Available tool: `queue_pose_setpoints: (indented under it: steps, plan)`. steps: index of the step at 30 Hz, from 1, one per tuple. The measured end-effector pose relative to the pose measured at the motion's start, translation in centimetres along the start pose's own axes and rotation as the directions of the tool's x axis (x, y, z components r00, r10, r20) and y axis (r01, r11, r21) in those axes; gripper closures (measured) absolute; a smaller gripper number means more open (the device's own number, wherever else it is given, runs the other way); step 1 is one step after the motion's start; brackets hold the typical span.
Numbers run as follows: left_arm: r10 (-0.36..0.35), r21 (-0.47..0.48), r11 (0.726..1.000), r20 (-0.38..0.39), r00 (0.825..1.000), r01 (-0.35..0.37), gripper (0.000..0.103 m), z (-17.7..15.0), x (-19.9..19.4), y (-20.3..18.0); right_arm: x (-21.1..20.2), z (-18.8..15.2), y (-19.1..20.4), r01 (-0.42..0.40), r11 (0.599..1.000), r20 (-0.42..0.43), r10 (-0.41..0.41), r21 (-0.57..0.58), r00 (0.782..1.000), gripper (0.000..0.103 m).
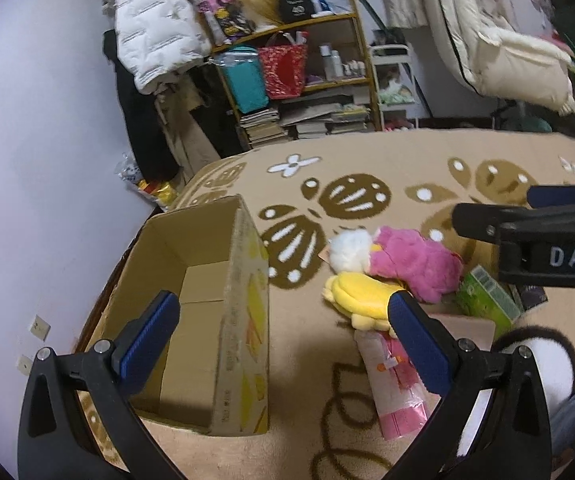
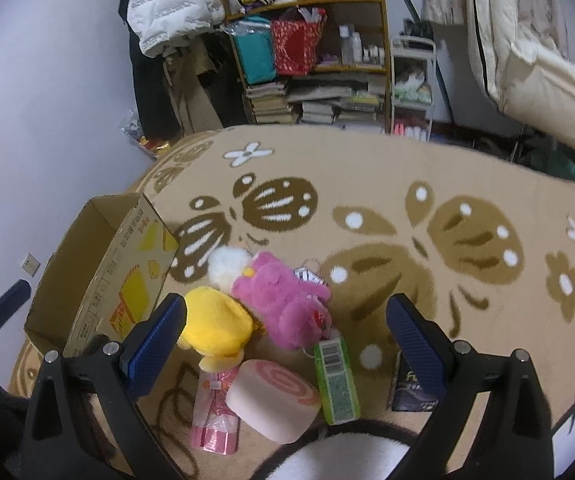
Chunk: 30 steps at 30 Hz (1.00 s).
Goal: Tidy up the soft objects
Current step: 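Move both tools down toward the pile of soft items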
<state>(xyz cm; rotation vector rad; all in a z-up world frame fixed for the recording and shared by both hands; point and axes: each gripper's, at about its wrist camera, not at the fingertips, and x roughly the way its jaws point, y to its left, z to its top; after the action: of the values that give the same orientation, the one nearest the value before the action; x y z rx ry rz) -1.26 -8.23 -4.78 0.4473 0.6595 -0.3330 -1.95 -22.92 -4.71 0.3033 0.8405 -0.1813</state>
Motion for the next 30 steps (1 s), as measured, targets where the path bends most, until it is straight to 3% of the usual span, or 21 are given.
queue_pose_setpoints:
  steps: [9, 17, 21, 26, 30]
  plan:
    - [-0.003, 0.089, 0.996, -0.056, 0.998, 0.008, 0.0, -1.3, 2.5, -2.1, 3.0, -0.6, -1.8, 0.073, 0.996, -0.123, -0.067, 0.043, 0.99, 0.0]
    - [-0.03, 0.121, 0.992, -0.12, 0.992, 0.044, 0.0, -2.6, 4.8, -3.5, 5.6, -1.2, -2.2, 0.089, 0.995, -0.175, -0.082, 0.033, 0.981, 0.001]
    - [-0.044, 0.117, 0.991, -0.154, 0.987, 0.063, 0.0, -3.2, 6.0, -3.9, 6.8, -1.7, -2.3, 0.095, 0.995, -0.221, -0.088, 0.019, 0.971, 0.01]
    - [-0.069, 0.092, 0.992, -0.224, 0.972, 0.092, 0.0, -4.3, 7.7, -3.8, 7.7, -2.2, -2.5, 0.107, 0.994, -0.266, -0.099, 0.014, 0.959, 0.012]
    - [-0.047, 0.13, 0.989, -0.216, 0.975, 0.076, 0.0, -4.8, 8.0, -4.4, 8.4, -2.6, -2.3, 0.113, 0.993, -0.292, -0.112, -0.011, 0.95, 0.027]
